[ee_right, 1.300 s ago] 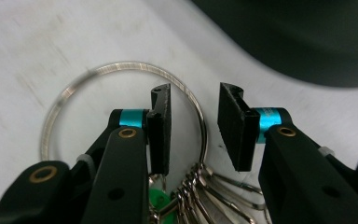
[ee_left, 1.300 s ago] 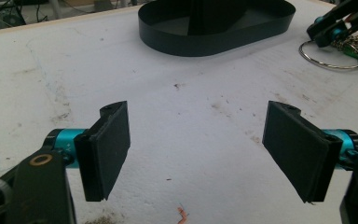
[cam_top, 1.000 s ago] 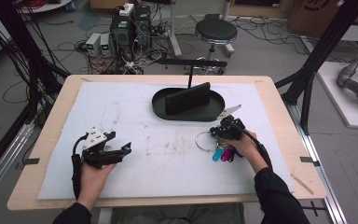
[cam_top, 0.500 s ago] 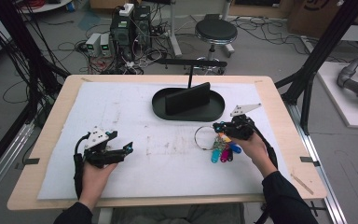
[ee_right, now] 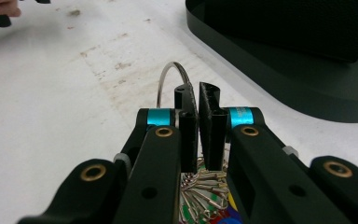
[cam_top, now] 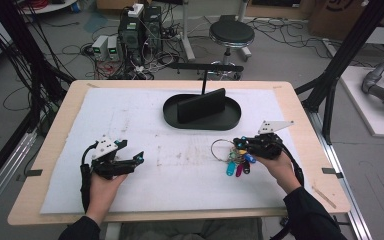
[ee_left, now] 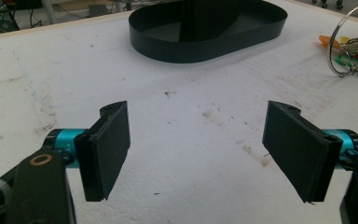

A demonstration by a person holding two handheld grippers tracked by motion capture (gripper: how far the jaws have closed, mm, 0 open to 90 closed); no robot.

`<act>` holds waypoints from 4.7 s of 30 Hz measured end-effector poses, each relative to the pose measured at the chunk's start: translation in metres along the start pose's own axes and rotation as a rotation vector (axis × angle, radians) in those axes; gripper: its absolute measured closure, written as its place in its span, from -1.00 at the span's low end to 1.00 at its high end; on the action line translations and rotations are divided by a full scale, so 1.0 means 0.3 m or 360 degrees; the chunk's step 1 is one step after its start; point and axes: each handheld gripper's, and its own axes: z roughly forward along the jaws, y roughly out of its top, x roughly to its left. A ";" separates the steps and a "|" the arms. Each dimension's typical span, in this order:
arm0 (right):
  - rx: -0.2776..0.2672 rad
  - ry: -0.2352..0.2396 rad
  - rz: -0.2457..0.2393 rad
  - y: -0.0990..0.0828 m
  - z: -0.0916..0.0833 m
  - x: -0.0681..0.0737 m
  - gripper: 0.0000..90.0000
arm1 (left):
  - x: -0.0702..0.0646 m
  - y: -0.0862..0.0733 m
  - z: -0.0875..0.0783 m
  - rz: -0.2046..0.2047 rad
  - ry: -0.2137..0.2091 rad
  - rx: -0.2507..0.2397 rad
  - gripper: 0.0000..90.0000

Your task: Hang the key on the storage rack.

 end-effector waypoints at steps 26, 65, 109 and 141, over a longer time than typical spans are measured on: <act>0.0047 0.0040 -0.0172 0.031 0.033 0.044 0.95 | -0.007 0.001 0.007 0.0004 -0.0023 0.0006 -0.48; -0.0349 -0.0107 -0.0069 0.250 -0.156 -0.069 0.96 | 0.020 0.011 -0.032 -0.0012 -0.0009 -0.0092 -0.48; -0.0336 -0.0310 -0.0031 0.411 -0.038 -0.255 0.96 | 0.030 0.005 -0.054 -0.0026 -0.0052 -0.0167 -0.48; -0.0234 -0.0495 0.0212 0.379 0.028 -0.379 0.95 | 0.043 -0.018 -0.089 -0.0039 -0.0020 -0.0164 -0.48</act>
